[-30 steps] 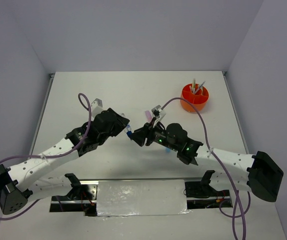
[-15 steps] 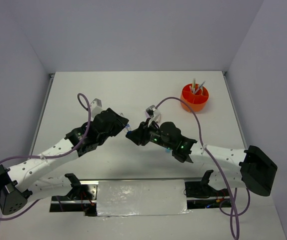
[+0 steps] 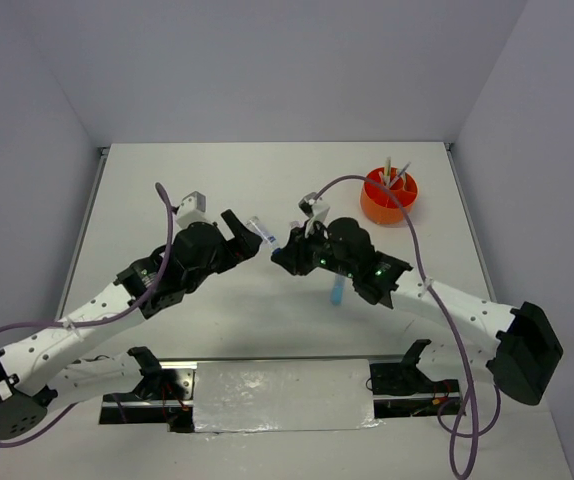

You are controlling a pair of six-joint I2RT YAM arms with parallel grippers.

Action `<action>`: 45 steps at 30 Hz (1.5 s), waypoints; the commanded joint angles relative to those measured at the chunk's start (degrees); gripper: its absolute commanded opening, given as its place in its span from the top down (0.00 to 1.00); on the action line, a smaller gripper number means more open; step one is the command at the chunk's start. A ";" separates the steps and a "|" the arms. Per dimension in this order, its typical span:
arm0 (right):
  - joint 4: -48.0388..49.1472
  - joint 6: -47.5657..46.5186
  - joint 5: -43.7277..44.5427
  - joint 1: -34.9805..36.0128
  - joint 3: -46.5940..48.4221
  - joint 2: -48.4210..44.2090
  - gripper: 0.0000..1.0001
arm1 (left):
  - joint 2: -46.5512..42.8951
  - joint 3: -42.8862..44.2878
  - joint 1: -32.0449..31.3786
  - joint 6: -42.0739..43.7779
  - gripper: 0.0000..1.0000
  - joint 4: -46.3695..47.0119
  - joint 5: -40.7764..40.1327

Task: Sort the stationery into containers
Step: Pick up the stationery from the center of the board.

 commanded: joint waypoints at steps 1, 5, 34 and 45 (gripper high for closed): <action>-11.17 -7.72 -7.02 -4.66 5.00 -3.45 1.00 | -0.66 6.65 0.00 13.38 0.01 -2.87 2.05; -29.14 -19.73 -15.01 -6.16 10.45 -3.02 1.00 | -1.27 11.60 0.09 24.19 0.01 -9.39 1.35; -55.22 -36.12 -30.42 1.83 22.84 -9.17 1.00 | 0.58 0.36 -3.33 57.17 0.06 7.03 63.48; -57.87 -38.50 -31.46 1.22 26.90 -8.99 1.00 | -1.18 -1.23 -4.21 56.11 0.94 10.29 64.89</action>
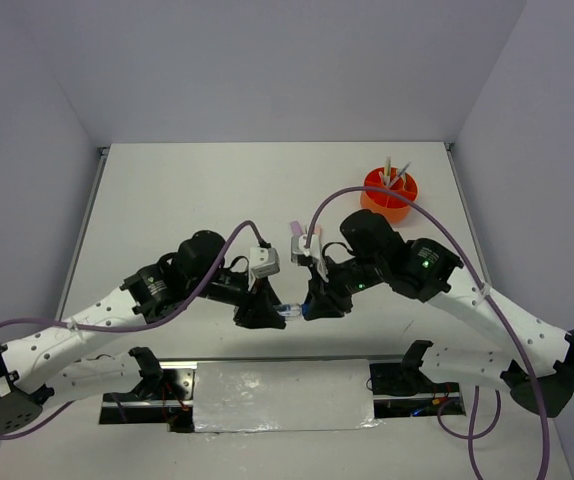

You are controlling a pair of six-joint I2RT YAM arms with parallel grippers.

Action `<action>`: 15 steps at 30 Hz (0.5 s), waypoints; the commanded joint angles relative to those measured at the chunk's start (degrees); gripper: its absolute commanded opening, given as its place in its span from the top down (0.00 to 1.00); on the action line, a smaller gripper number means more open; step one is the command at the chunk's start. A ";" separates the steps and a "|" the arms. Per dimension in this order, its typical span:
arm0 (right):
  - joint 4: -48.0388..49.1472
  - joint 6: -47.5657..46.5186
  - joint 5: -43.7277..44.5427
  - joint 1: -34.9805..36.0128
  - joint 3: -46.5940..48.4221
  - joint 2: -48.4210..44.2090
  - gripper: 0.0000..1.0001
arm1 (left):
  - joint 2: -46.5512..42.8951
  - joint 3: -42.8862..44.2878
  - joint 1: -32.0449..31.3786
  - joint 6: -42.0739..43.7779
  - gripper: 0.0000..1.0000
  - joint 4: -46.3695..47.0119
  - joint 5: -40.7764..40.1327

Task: Sort the stationery into containers
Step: Pick up the stationery from the center of the board.

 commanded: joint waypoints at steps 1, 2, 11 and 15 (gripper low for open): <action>2.38 0.03 -3.33 -0.05 2.46 -1.65 0.93 | -1.05 0.65 0.16 -0.32 1.00 4.89 1.61; 3.88 0.65 -4.22 -0.05 1.85 -2.61 0.75 | -1.40 0.22 0.07 -0.85 1.00 6.46 1.62; 39.73 25.37 4.93 -0.23 -15.20 -15.79 0.00 | -8.87 -6.11 0.07 -6.21 1.00 21.04 -2.85; 60.42 41.06 18.44 -0.31 -25.63 -22.81 0.03 | -11.33 -13.82 0.07 -13.22 1.00 36.67 -4.62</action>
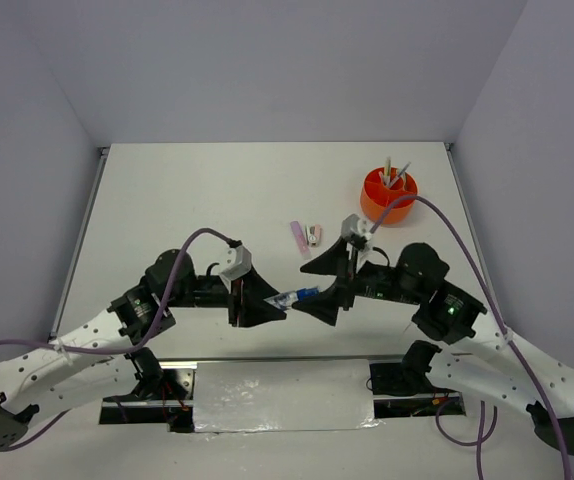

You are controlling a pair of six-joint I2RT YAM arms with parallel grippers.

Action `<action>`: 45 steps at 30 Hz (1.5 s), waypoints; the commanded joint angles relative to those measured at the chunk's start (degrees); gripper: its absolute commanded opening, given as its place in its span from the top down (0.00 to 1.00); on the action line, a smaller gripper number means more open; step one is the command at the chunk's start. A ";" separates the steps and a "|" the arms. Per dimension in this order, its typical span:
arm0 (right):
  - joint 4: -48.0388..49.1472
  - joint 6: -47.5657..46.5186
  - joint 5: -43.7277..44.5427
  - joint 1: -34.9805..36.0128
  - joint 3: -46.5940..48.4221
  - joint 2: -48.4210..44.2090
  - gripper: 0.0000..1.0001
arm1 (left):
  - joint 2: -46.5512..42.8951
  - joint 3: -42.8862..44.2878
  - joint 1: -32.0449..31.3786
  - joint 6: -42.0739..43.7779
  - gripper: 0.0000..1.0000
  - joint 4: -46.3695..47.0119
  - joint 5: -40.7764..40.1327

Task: Sort the stationery into containers
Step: Pick up the stationery from the center of the board.

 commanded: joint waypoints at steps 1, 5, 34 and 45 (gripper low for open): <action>27.61 18.06 12.33 -0.07 -8.15 -5.32 0.06 | -2.74 -5.43 -0.04 -7.23 1.00 19.94 -2.21; 38.61 25.18 18.39 0.10 -15.01 -7.96 0.27 | -3.63 -10.27 -0.13 -12.16 1.00 33.57 -4.50; 34.59 22.56 17.69 0.28 -15.30 -5.68 0.40 | 2.61 -10.54 -0.39 -14.27 1.00 42.02 -7.59; 30.82 20.45 20.05 0.28 -15.12 -4.36 1.00 | -0.37 -7.83 -0.30 -11.12 0.44 29.86 -16.77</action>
